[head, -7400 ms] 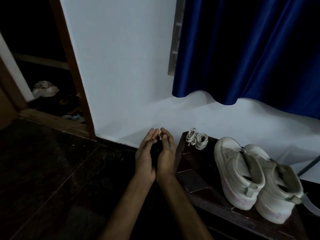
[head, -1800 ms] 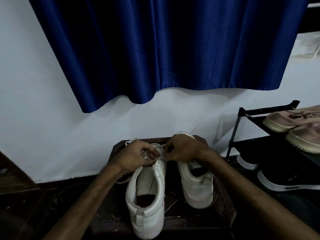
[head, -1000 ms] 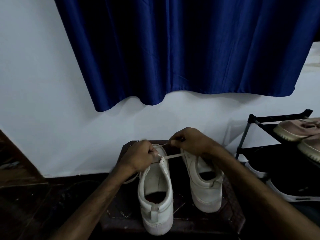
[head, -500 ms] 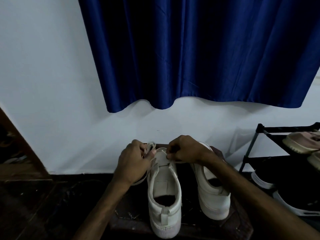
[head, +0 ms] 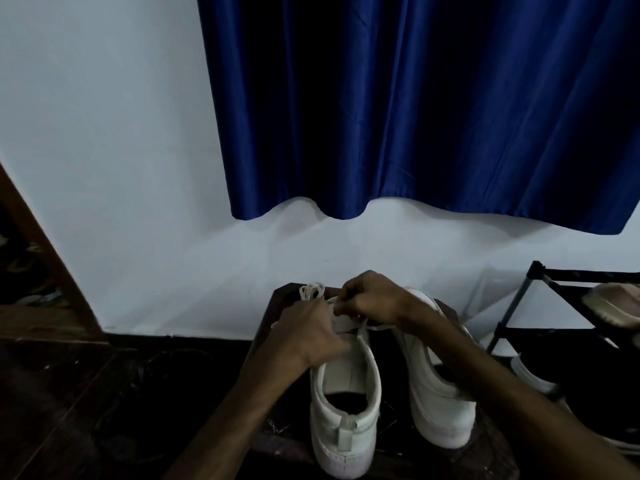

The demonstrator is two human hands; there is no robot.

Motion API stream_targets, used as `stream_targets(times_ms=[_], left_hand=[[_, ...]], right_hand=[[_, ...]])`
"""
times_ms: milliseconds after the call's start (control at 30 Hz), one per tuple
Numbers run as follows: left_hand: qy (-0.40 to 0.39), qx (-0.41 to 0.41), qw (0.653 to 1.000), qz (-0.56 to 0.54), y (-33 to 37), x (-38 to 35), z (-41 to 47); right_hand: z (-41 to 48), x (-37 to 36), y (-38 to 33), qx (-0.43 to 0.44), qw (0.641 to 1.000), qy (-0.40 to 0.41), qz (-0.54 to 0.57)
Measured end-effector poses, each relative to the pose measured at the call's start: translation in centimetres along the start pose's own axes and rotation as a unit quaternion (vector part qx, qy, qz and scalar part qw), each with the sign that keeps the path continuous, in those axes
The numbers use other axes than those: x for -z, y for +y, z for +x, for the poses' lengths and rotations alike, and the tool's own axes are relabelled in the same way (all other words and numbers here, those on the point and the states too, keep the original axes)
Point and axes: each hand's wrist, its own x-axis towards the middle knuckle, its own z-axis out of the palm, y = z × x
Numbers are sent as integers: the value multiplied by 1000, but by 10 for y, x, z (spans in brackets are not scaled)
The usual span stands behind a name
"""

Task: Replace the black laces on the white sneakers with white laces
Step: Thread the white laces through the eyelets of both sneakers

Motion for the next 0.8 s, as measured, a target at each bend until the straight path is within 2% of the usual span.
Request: stream_targets(times_ms=[67,133,200,300,367,567,800], left_hand=[[-33,5,999,20,3,2,6],[-40,15,999,-8,-3,4,10],[-45,39,994,-93,-18,3,13],[-50,80,957,-273,-35,0,16],[-52,104,937,-329,-37,-1,12],[-51,121,915,-382,-43,-8,10],[-32,126,902,-412,-40,-12,10]], right_hand=[[1,3,0,-8,1000,-4,16],[0,1,0,-17,1000,-6,16],[0,0,2,-21,1000,-9,7],[3,-1,6,-19,1000,-17,-2],[5,-2,12,-11,1000,-18,5],[2,-5,16,26,1000,-15,7],[0,-8,15,65,996,-4,-57]])
